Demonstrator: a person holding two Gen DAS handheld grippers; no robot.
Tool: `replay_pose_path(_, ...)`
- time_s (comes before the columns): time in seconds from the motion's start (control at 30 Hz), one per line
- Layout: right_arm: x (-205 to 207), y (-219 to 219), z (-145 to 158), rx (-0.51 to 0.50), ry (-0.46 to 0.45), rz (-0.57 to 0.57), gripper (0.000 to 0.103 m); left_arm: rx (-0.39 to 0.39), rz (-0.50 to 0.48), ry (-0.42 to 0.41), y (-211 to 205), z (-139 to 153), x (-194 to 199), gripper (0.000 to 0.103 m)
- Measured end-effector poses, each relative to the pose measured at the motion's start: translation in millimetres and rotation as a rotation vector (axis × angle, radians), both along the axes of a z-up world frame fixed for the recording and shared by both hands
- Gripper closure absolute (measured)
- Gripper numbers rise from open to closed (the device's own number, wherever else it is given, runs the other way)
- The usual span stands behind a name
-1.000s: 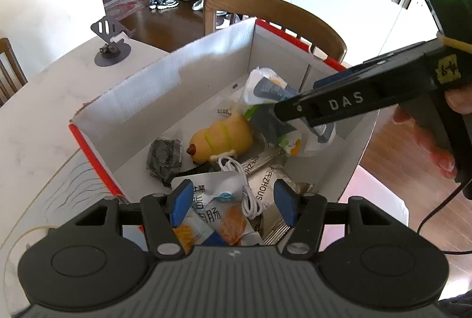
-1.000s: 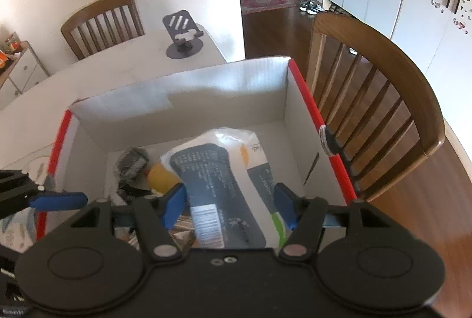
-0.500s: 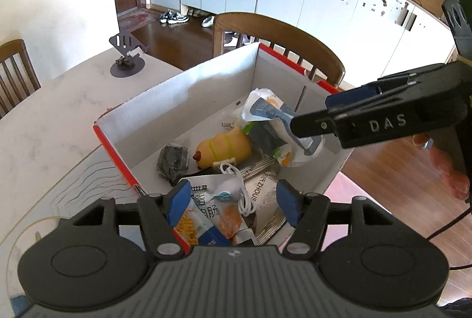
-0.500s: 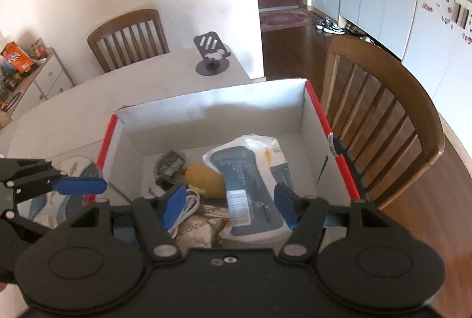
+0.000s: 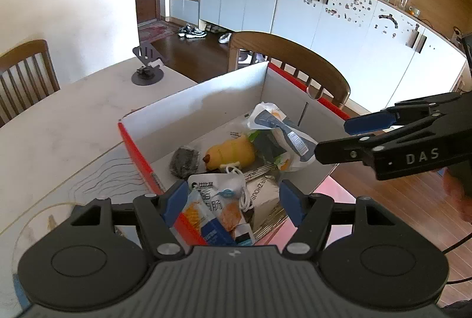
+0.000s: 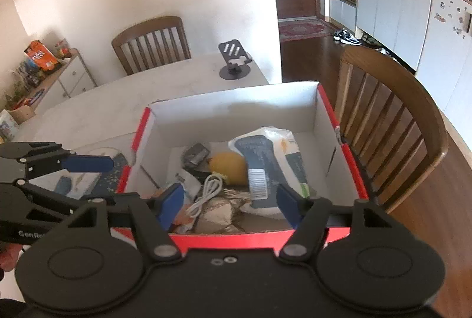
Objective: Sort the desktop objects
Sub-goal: 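Withdraw both tools from the box away over the table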
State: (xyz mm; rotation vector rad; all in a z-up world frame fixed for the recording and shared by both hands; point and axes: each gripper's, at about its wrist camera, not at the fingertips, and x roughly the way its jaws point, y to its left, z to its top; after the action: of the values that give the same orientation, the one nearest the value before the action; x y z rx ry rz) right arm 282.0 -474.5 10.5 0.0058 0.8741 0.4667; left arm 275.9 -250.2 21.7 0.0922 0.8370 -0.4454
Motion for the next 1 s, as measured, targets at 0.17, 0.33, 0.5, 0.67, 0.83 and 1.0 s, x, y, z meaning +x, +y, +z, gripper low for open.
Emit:
replay_pose_path(0.17, -12, 1, 5, 0.027, -0.021, 0.008, 0.028, -0.004, 0.04, -0.01, 12, 3, -7, 0.032)
replay_pose_path(0.33, -24, 6, 7, 0.041, -0.039, 0.015, 0.025, 0.011, 0.058, -0.015, 22, 5, -12, 0.027)
replay_pose_path(0.5, -34, 9, 5, 0.076, -0.032, 0.003, 0.019, 0.018, 0.064, -0.033, 32, 7, -18, 0.016)
replay_pose_path(0.67, -46, 15, 10, 0.09, -0.058, 0.0, 0.012, 0.029, 0.059, -0.043, 40, 7, -23, 0.0)
replay_pose_path(0.83, -59, 22, 14, 0.074, -0.091, -0.006, 0.007, 0.011, 0.054, -0.027, 48, 5, -28, 0.0)
replay_pose_path(1.0, -71, 27, 11, 0.07, -0.085, -0.022, 0.006, 0.01, 0.057, -0.013, 55, 2, -32, 0.0)
